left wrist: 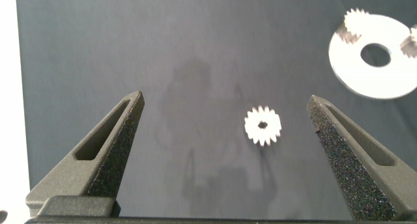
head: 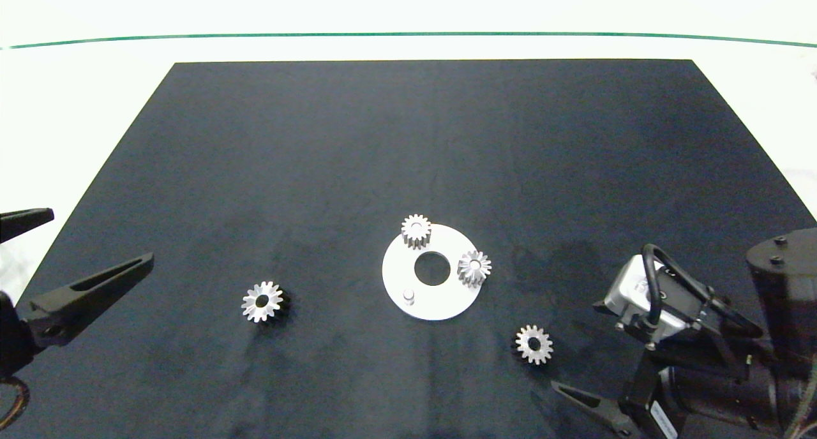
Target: Remove an incorrectly installed larger gear and replace it with the correct smaller gear
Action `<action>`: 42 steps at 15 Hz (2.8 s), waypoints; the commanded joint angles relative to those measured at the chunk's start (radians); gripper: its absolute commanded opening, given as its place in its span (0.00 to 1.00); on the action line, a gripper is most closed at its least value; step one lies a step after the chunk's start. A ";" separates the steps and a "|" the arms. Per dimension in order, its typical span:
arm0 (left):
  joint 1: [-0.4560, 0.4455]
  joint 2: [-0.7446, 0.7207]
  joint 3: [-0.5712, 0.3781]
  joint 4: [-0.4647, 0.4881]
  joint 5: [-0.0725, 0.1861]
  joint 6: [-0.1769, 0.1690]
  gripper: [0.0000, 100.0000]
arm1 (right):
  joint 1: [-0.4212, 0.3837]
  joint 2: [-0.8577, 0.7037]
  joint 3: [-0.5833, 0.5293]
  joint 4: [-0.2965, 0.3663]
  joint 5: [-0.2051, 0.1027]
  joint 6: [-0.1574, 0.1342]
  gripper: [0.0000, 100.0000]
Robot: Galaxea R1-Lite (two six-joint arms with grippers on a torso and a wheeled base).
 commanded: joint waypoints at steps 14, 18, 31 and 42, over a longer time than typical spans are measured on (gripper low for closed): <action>-0.001 -0.100 -0.051 0.052 0.000 -0.009 1.00 | 0.048 0.268 -0.015 -0.197 -0.078 0.046 0.93; -0.001 -0.098 -0.051 0.052 0.000 -0.009 1.00 | 0.053 0.268 -0.018 -0.197 -0.081 0.046 0.85; -0.001 -0.097 -0.056 0.052 0.000 -0.009 1.00 | 0.053 0.268 -0.026 -0.193 -0.111 0.043 0.58; -0.001 -0.098 -0.056 0.052 0.000 -0.009 1.00 | 0.054 0.259 -0.021 -0.168 -0.113 0.046 0.37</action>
